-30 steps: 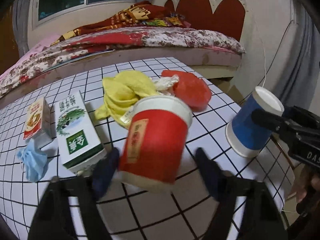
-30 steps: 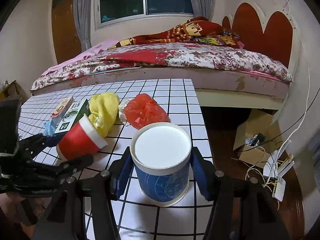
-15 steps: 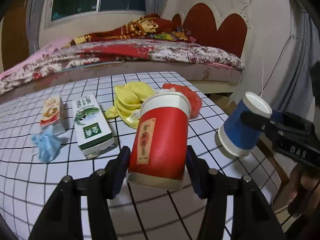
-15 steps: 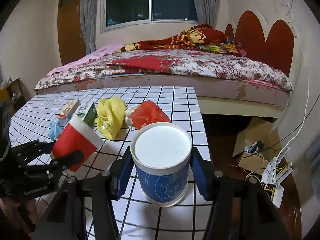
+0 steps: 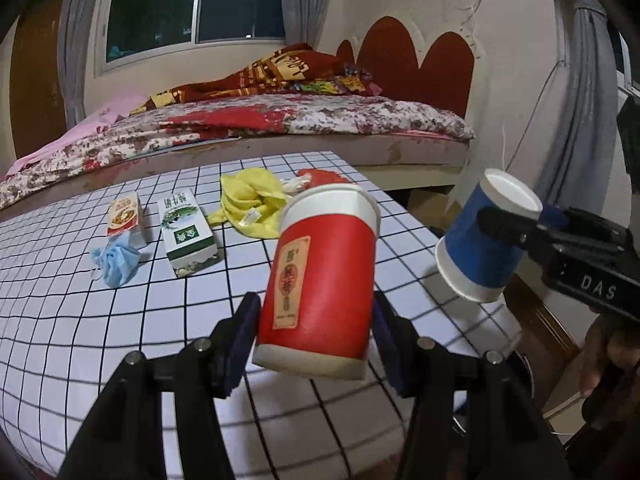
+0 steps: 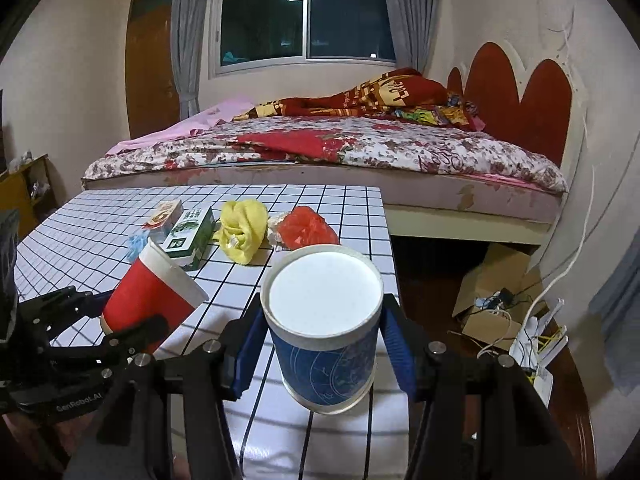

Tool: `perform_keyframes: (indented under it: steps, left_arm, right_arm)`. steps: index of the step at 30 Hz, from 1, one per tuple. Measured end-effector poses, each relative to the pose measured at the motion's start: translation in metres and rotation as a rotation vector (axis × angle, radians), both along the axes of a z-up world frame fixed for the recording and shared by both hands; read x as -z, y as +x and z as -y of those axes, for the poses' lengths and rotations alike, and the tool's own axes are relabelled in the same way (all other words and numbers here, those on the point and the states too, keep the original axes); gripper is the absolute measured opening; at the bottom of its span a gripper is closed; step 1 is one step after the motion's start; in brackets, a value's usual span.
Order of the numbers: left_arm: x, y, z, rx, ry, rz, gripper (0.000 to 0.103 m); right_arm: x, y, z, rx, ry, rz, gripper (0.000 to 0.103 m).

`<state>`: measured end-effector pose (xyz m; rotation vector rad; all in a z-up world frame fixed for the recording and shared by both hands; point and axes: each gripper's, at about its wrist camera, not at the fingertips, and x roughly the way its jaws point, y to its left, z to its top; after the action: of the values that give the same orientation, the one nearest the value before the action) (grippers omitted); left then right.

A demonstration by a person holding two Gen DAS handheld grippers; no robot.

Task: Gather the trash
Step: 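Carry both cups over the black bin and open both tools to drop them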

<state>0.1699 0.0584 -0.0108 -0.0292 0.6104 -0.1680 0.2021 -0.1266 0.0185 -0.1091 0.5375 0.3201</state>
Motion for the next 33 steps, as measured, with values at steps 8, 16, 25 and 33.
perform_keyframes:
  steps: [8,16,25,33]
  left_arm:
    - [-0.010,-0.025,0.011,0.008,-0.011,0.023,0.056]
    - [-0.014,-0.047,0.034,0.059,-0.020,0.038,0.056]
    - [-0.009,-0.057,0.074,0.149,-0.018,0.033,0.056]
    - [-0.001,-0.066,0.113,0.226,-0.013,0.019,0.056]
  right_arm:
    - [-0.003,-0.038,0.021,0.026,0.023,0.008,0.057]
    - [-0.006,-0.071,0.053,0.076,0.058,0.015,0.057]
    - [0.005,-0.090,0.097,0.166,0.049,0.006,0.057]
    - [0.022,-0.106,0.139,0.243,0.057,-0.025,0.057]
